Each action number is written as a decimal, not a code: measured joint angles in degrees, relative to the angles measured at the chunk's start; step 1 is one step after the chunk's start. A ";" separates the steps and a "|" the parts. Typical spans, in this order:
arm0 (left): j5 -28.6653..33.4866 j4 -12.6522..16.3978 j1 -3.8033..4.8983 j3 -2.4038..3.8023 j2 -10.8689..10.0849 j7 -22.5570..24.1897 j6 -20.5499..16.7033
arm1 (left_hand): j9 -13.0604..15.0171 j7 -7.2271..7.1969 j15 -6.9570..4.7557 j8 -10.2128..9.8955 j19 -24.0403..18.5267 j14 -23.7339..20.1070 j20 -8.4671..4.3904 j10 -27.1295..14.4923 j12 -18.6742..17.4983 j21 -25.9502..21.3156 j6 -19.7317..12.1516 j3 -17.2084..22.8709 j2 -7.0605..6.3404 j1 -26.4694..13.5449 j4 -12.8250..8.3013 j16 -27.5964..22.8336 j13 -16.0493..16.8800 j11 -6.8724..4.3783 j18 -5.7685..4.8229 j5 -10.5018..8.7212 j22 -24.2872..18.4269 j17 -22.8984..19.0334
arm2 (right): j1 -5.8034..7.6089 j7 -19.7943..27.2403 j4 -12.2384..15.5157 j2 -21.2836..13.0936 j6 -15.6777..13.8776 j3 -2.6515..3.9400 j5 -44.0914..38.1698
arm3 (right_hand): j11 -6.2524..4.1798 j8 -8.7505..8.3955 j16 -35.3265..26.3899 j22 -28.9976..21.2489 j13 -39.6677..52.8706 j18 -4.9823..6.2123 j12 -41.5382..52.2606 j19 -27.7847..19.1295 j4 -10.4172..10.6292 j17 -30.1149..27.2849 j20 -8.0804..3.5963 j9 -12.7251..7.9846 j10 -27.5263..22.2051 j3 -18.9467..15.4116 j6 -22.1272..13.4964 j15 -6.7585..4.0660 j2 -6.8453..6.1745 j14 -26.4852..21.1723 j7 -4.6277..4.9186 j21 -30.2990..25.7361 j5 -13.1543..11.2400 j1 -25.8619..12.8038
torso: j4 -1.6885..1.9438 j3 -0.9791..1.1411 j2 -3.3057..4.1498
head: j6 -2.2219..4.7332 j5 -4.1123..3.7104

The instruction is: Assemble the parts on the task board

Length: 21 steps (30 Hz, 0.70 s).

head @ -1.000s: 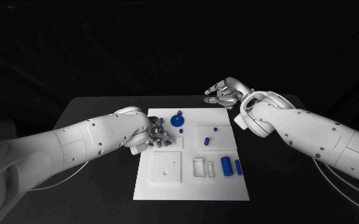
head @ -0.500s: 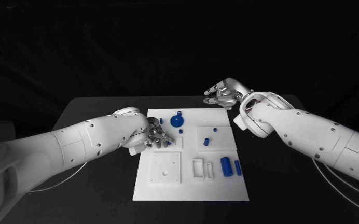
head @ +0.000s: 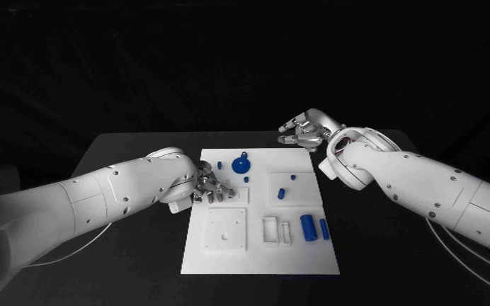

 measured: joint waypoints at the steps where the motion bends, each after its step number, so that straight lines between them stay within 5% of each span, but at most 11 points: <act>1: 0.05 0.25 0.00 0.08 -0.22 0.07 0.00 | -0.10 0.00 0.00 0.00 0.00 0.00 0.00 0.11 0.00 -0.16 0.00 0.33 -0.79 -0.14 0.82 -0.14 -0.08 -0.11 0.00 0.00 0.00 -0.06 | -0.03 0.01 -0.03 0.00 0.00 0.00 0.01 | 0.00 0.00 0.00 0.00 0.00 0.00 0.00 0.00 0.00 0.00 0.00 0.00 0.00 0.00 0.00 0.00 0.00 0.00 0.00 0.00 0.00 0.00 | 0.01 -0.01 0.00 | 0.00 -0.03; 5: 0.61 1.25 -0.06 0.93 -1.12 0.22 0.01 | -0.18 0.12 -0.03 0.00 -0.03 -0.03 -0.02 0.11 -0.12 -0.93 -0.12 -3.00 -0.44 -0.87 1.80 -0.44 -0.19 -0.11 0.00 0.00 0.00 -0.44 | -0.19 0.01 -0.12 -0.01 0.00 0.00 0.06 | 0.00 0.00 0.00 0.00 -0.06 0.00 0.00 0.00 0.00 0.00 0.00 0.00 0.00 0.00 0.00 0.00 0.00 0.00 0.00 0.00 0.00 0.00 | 0.01 -0.01 -0.03 | 0.07 -0.08; 13: 2.76 2.34 0.03 4.08 -3.07 0.24 -0.26 | -2.87 1.13 -0.53 -0.05 -0.76 -0.53 -0.74 0.21 -1.62 -3.18 -2.82 -4.84 -0.08 -1.20 3.25 -1.93 -0.79 0.05 0.00 0.00 -0.01 -2.28 | -0.33 0.02 -0.29 -0.19 -0.01 0.00 0.16 | 0.00 0.00 0.00 0.00 -0.05 0.00 0.00 0.00 0.03 0.00 0.00 0.00 0.00 0.03 0.00 0.00 0.00 0.00 0.00 0.00 0.00 0.00 | 0.08 0.01 -0.11 | 0.42 -0.02; 18: 4.20 2.46 0.26 5.43 -4.17 0.24 -0.86 | -12.35 2.13 -0.73 -0.21 -1.46 -0.73 -1.43 0.40 -5.20 -7.96 -5.84 -7.75 3.92 0.23 -1.32 -5.87 -0.98 0.24 0.00 0.00 -0.01 -7.61 | -0.35 0.02 -0.39 -0.33 -0.01 0.00 0.23 | 0.00 0.00 0.00 0.00 -0.05 0.00 0.00 0.00 0.16 0.00 0.00 0.00 0.01 0.16 0.00 0.00 0.00 0.00 0.00 0.00 0.00 0.00 | 0.08 0.03 -0.12 | 0.69 0.05; 21: 4.97 2.12 0.71 5.83 -4.53 0.25 -1.26 | -18.56 3.11 -0.55 -0.21 -1.60 -1.13 -1.29 0.29 -6.50 -9.40 -8.06 -8.53 5.14 0.85 -2.95 -6.21 -1.27 0.79 0.00 0.00 -0.01 -8.68 | -0.36 0.02 -0.43 -0.36 -0.01 0.00 0.26 | 0.01 0.00 0.00 0.00 -0.05 0.00 0.00 0.00 0.16 0.00 0.00 0.00 0.01 0.16 0.00 0.00 0.00 0.00 0.00 0.00 0.00 0.00 | 0.07 0.04 -0.08 | 0.85 0.14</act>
